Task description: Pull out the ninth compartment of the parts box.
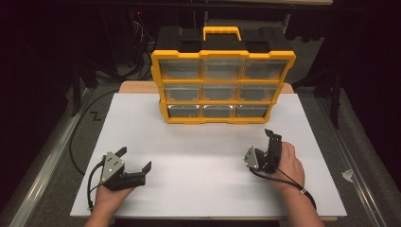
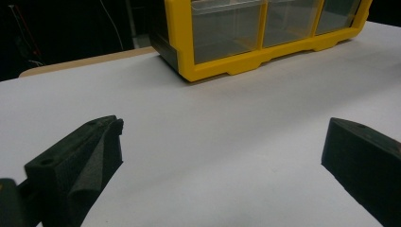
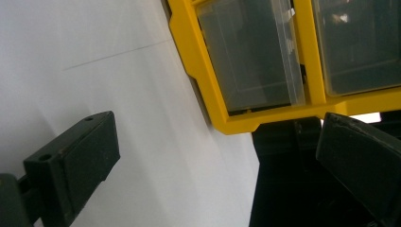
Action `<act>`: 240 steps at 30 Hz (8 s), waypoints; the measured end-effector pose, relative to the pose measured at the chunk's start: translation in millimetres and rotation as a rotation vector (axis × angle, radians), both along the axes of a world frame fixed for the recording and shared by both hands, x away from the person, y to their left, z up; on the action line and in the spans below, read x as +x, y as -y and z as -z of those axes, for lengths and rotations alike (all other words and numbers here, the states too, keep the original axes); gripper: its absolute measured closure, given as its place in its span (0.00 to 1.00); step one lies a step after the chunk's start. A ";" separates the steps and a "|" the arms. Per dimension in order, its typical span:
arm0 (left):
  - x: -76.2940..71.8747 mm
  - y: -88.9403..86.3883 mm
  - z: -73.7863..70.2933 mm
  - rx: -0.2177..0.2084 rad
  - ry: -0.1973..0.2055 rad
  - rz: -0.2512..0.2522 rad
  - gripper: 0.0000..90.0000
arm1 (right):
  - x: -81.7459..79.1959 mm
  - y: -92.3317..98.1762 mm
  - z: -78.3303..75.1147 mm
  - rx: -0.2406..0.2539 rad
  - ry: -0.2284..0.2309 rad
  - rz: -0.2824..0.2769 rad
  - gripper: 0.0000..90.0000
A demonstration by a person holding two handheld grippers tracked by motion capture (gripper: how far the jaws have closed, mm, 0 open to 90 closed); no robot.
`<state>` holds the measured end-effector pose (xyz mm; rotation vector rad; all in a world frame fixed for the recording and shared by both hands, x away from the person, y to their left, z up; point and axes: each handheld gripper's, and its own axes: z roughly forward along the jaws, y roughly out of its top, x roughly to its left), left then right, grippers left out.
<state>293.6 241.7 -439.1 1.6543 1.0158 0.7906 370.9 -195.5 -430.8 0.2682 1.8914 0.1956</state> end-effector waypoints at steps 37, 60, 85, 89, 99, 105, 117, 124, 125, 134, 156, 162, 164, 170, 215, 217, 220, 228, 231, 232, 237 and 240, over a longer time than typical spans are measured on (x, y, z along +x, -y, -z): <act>0.6 -1.7 -1.1 0.011 -0.007 0.013 0.00 | -9.1 -17.4 4.0 -0.165 0.115 -0.032 0.25; -0.1 -2.4 -0.6 0.013 -0.005 0.018 0.00 | 21.8 -21.1 -23.0 -0.167 0.212 0.011 0.50; -1.4 -3.3 -0.7 0.005 0.005 0.022 0.00 | 84.1 -30.4 -15.9 -0.243 0.227 0.043 0.66; -1.0 -3.3 -0.7 0.007 0.009 0.026 0.00 | 89.8 -29.4 -18.9 -0.251 0.224 0.044 0.69; -0.4 -2.9 -0.3 0.010 0.006 0.030 0.00 | 94.6 -34.1 -13.7 -0.277 0.200 0.015 0.77; -0.4 -2.5 -0.1 0.016 0.007 0.033 0.00 | 96.6 -32.7 -11.3 -0.287 0.207 0.015 0.82; -0.7 -1.2 -0.1 0.027 0.011 0.038 0.00 | 97.4 -35.2 -6.4 -0.296 0.257 0.024 0.86; -0.7 -2.0 -0.4 0.022 0.012 0.032 0.00 | 97.1 -36.0 -6.2 -0.288 0.254 0.036 0.89; -0.8 -2.2 -0.5 0.021 0.012 0.032 0.00 | 96.6 -37.0 -7.0 -0.290 0.244 0.045 0.89; -0.7 -2.6 -0.5 0.022 0.012 0.031 0.00 | 93.0 -35.8 -9.6 -0.267 0.295 0.048 0.76; -1.4 -3.4 -1.6 0.012 0.015 0.029 0.00 | 71.1 -31.5 -12.7 -0.286 0.229 0.007 0.92; -1.7 -3.5 -1.8 0.010 0.015 0.030 0.00 | 62.3 -30.1 -12.7 -0.282 0.230 0.002 0.92; -1.7 -3.6 -1.9 0.009 0.016 0.029 0.00 | 56.9 -29.6 -13.2 -0.284 0.228 -0.002 0.92; -2.0 -3.6 -2.3 0.005 0.019 0.027 0.00 | 51.0 -28.5 -14.1 -0.281 0.221 -0.004 0.92; -2.0 -3.3 -1.9 0.001 0.017 0.032 0.00 | 35.1 -18.8 -21.6 -0.307 0.151 -0.016 0.87; -1.9 -3.2 -1.9 0.002 0.017 0.033 0.00 | 29.2 -17.8 -22.0 -0.306 0.148 -0.019 0.87; -1.8 -3.0 -1.9 0.004 0.017 0.034 0.00 | 26.2 -17.4 -22.3 -0.306 0.150 -0.022 0.87; -1.8 -2.5 -2.2 0.005 0.019 0.037 0.00 | 16.7 -15.4 -21.9 -0.309 0.160 -0.030 0.87; -1.9 -2.4 -2.2 0.004 0.020 0.036 0.00 | 14.9 -15.8 -20.0 -0.310 0.160 -0.032 0.86; -1.9 -2.5 -2.2 0.005 0.019 0.037 0.00 | 14.9 -15.8 -20.0 -0.310 0.160 -0.032 0.86; -1.7 -2.5 -2.0 0.006 0.019 0.038 0.00 | 12.0 -16.3 -14.8 -0.300 0.161 -0.036 0.86; -1.5 -2.1 -1.9 0.007 0.019 0.040 0.00 | 11.3 -16.2 -14.2 -0.297 0.166 -0.035 0.86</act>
